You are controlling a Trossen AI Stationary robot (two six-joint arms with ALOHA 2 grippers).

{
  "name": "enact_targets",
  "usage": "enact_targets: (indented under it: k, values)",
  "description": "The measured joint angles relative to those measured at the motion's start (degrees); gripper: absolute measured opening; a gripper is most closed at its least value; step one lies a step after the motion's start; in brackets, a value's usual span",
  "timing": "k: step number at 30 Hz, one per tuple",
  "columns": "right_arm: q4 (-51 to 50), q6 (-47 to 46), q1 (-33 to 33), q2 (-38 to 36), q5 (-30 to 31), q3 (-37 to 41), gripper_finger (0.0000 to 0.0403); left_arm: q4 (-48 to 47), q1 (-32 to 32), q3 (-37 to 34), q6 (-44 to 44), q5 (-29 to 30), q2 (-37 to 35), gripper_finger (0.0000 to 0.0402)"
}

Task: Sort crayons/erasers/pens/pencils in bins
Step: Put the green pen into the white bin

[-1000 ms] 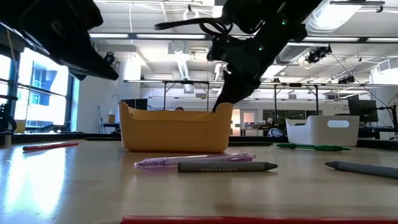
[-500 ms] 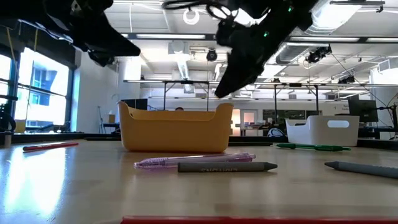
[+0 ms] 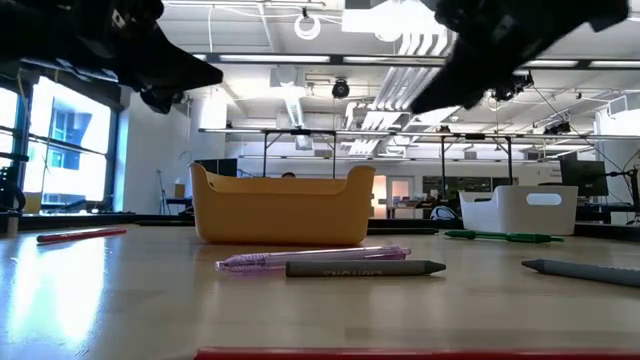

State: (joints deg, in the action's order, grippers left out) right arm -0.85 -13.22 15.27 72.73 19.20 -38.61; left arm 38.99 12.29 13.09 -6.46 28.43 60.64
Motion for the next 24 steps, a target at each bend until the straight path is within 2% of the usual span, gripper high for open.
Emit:
enact_targets:
  k: [4, 9, 15, 20, 24]
  values:
    - [-6.38, -8.02, 4.33, -1.65, 3.43, 0.95, 0.0003, 2.43, -0.42, -1.27, -0.85, -0.13, 0.00, 0.0000]
    - [-20.13, -17.35, 10.38, -1.15, 6.99, -2.35, 0.0001, 2.99, -0.42, -1.27, -0.86, -0.09, 0.00, 0.0001]
    - [-34.48, -29.48, 14.94, -1.14, 7.72, -3.81, 0.0000, 3.36, -0.44, -1.27, -2.25, -0.06, 0.00, 0.0001]
    - [-44.34, -35.51, 11.18, -1.14, 7.73, -3.63, 0.0000, 3.25, -0.42, -1.27, -2.34, -0.02, 0.00, 0.0001]
    - [-42.22, -27.85, 3.80, -1.14, 2.56, -3.63, 0.0000, 3.28, -0.42, -1.27, -2.36, -0.01, 0.00, 0.0000]
